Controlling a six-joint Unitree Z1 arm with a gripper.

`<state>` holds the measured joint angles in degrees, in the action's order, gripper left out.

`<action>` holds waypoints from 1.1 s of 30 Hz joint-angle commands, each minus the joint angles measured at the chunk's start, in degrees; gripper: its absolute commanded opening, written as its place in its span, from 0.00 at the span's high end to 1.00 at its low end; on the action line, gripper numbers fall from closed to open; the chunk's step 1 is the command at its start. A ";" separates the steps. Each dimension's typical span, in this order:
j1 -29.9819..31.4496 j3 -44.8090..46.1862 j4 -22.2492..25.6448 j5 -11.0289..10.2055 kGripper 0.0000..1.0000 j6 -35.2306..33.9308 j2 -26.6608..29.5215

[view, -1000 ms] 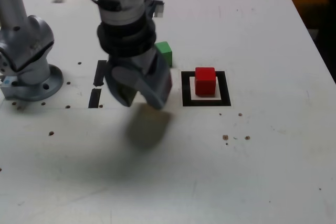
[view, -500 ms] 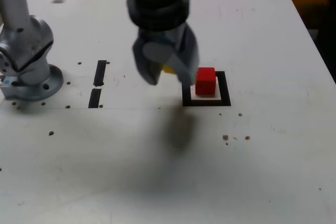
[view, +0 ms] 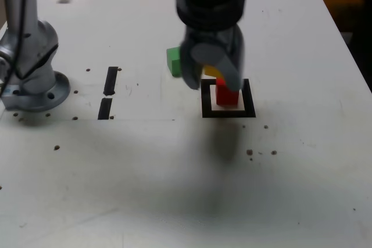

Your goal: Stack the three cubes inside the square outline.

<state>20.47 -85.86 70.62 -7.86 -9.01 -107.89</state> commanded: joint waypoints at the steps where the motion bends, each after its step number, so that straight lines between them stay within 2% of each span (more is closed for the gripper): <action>1: -0.47 -0.59 0.05 -0.05 0.79 0.09 -0.56; 16: -4.03 -1.14 -0.95 0.02 0.78 1.11 -2.67; 33: -5.94 -0.91 -2.92 1.68 0.78 2.40 -4.05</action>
<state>14.70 -86.79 67.86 -6.29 -6.71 -111.82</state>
